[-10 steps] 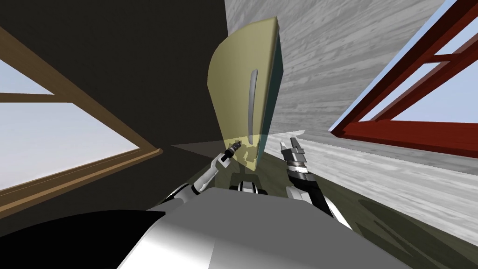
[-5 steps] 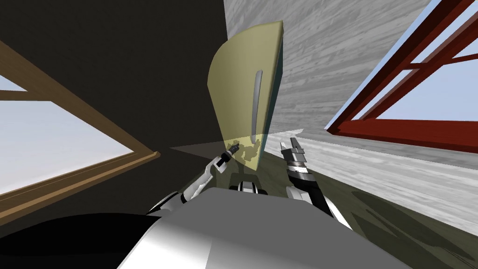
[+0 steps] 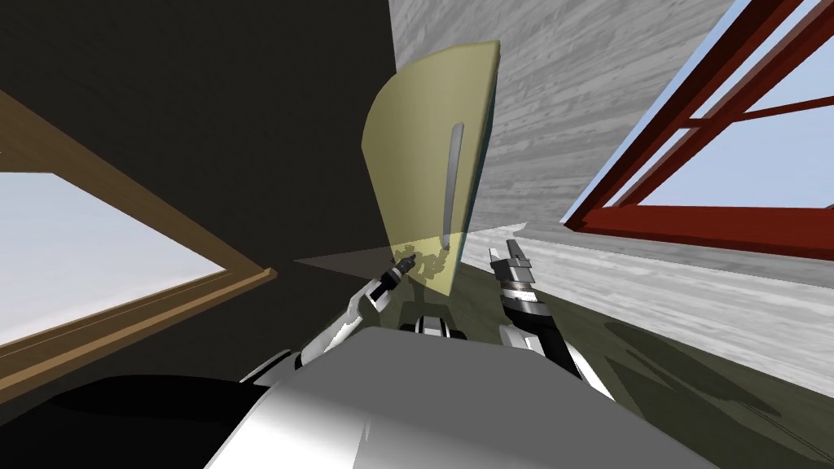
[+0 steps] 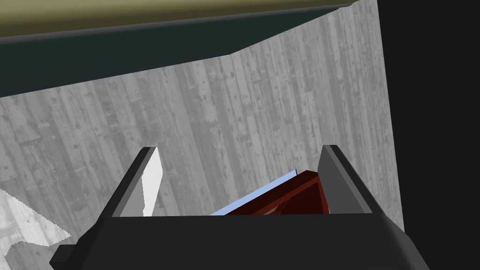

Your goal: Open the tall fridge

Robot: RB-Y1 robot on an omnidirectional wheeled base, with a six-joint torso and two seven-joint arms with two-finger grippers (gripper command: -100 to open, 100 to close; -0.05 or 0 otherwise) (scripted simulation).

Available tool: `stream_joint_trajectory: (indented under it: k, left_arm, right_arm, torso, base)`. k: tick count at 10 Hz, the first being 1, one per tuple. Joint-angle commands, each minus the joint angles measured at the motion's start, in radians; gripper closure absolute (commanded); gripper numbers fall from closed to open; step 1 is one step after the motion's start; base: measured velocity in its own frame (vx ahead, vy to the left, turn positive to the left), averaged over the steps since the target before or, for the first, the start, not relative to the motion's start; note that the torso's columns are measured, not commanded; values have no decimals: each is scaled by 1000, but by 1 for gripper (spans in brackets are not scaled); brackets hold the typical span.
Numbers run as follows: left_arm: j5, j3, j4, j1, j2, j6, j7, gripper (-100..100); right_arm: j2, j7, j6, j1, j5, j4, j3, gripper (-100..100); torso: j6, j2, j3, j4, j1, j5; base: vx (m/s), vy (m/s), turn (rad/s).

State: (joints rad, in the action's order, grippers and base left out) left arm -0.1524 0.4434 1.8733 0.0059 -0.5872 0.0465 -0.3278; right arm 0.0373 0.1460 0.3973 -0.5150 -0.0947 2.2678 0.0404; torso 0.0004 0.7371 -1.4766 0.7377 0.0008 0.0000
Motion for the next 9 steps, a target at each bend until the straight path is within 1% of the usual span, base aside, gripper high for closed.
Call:
stream_joint_trajectory:
  k: [1,2,3,4,5,6,7,8,9]
  left_arm:
    - [-7,2,73,37,-23,-3,17,100]
    - [-26,4,107,83,-67,-2,44,100]
    - [-26,4,134,104,-67,-2,44,100]
    - [-26,4,158,104,-67,-2,44,100]
    - [-45,7,188,146,-110,-1,72,100]
    - [-45,7,213,169,-110,-1,72,100]
    - [-45,7,238,172,-110,-1,72,100]
    - [-46,11,217,159,-104,-3,70,100]
    - [-29,-2,219,134,-115,-39,58,-100]
  right_arm:
    - [0,0,0,0,0,0,0,0]
    - [0,0,0,0,0,0,0,0]
    - [0,0,0,0,0,0,0,0]
    - [0,0,0,0,0,0,0,0]
    - [0,0,0,0,0,0,0,0]
    - [0,0,0,0,0,0,0,0]
    - [0,0,0,0,0,0,0,0]
    - [0,0,0,0,0,0,0,0]
    - [0,0,0,0,0,0,0,0]
  torso:
    - [-1,0,0,0,1,1]
    - [0,0,0,0,-3,0]
    - [0,1,0,0,1,0]
    - [-1,1,1,0,1,1]
    - [0,1,1,0,-3,0]
    - [0,2,1,1,1,0]
    - [-1,2,1,1,0,1]
    - [-1,1,0,0,-5,-1]
    - [0,-1,0,0,-6,-2]
  base:
    - [-19,81,19]
    - [-12,141,-165]
    - [-14,160,-96]
    - [-17,86,18]
    - [-30,154,-167]
    - [-39,156,-102]
    - [-23,70,22]
    - [-8,23,8]
    - [0,-6,-92]
